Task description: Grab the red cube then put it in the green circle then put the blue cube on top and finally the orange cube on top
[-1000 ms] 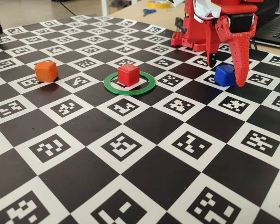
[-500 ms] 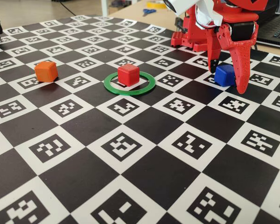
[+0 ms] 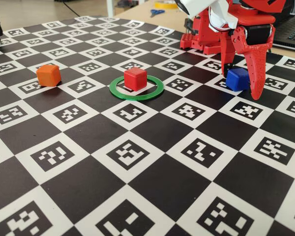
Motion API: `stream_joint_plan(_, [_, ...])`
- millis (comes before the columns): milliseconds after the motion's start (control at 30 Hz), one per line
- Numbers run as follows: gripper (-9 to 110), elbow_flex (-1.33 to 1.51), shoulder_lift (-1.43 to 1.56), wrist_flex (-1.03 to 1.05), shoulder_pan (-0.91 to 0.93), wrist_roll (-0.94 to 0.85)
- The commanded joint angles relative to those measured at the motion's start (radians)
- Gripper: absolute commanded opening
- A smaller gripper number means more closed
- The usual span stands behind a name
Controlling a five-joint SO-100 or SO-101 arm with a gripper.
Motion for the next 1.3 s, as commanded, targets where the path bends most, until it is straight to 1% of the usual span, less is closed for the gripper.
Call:
stream_joint_plan(0, [46, -0.018, 0.012, -0.002, -0.008, 0.003])
stream_joint_plan(300, [28, -0.020, 0.009, -0.003, -0.008, -0.003])
stream_joint_plan(500, [20, -0.020, 0.009, -0.003, -0.008, -0.003])
stream_joint_plan(1000, [14, -0.026, 0.009, 0.012, 0.005, -0.015])
stream_joint_plan(1267, [12, -0.121, 0.052, 0.146, 0.049, -0.020])
